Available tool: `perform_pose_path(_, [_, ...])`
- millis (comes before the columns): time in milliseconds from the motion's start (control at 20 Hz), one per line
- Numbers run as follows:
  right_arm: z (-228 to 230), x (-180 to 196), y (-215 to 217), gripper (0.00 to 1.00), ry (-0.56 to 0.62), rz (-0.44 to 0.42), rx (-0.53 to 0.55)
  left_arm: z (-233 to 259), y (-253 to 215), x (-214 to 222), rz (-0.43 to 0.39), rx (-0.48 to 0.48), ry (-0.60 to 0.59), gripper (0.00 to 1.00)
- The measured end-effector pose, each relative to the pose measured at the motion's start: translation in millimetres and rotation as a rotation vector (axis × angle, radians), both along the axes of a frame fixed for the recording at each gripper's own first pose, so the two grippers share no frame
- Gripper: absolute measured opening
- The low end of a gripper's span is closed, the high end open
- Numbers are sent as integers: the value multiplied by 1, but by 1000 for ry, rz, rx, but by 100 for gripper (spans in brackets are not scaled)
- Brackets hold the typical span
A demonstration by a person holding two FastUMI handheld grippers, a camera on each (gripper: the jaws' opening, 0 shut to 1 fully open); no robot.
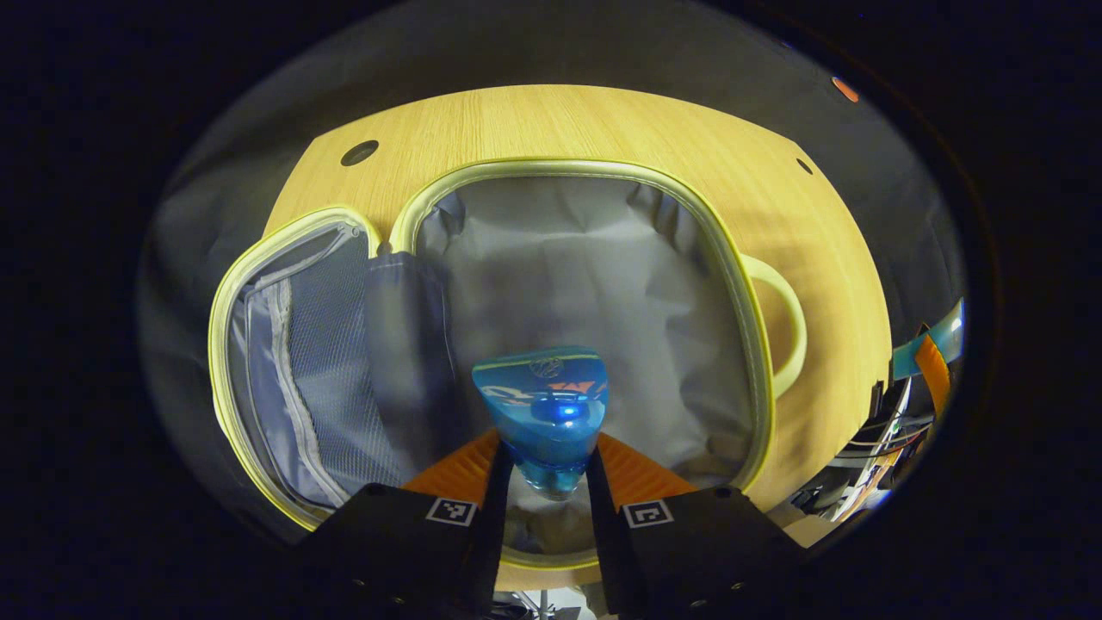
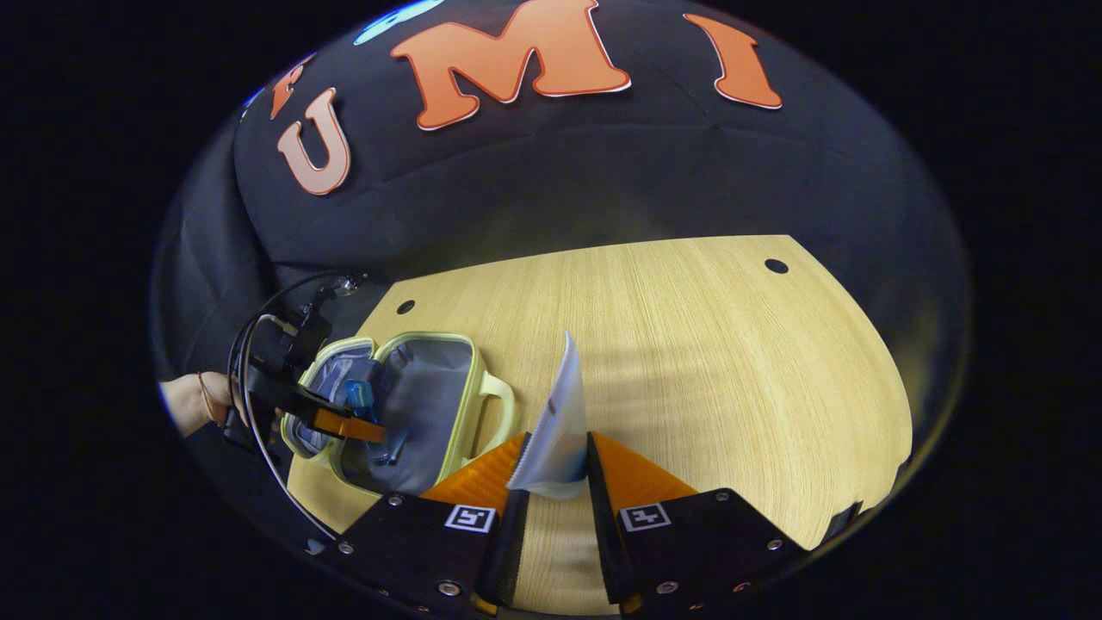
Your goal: First open the suitcase, pack the skin care products into it, and then close the suitcase.
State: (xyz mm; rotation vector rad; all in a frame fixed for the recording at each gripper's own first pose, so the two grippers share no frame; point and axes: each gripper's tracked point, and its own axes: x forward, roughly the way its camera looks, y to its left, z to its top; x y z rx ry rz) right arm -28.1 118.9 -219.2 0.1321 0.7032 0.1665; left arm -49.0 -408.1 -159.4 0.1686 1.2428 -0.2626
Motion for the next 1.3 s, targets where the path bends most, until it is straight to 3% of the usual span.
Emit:
perform_pose_path(500, [6,6,1,39,4,-10,33,-18,2,6,50,8,14,49])
perform_pose_path(600, [8,6,1,39,0,-9,33,-14,-6,8,54,-31,-8,53])
perform_pose_path(700, [10,7,3,39,-5,-6,35,-1,-20,8,25,-48,-51,76])
perform_pose_path(800, [15,7,7,39,-13,5,27,16,-21,14,-9,-35,-126,99])
perform_pose_path(1100, [45,10,42,39,-32,41,24,99,-24,16,-72,-101,-423,98])
perform_pose_path(1300, [63,5,94,39,-25,78,31,179,10,11,-78,-116,-671,98])
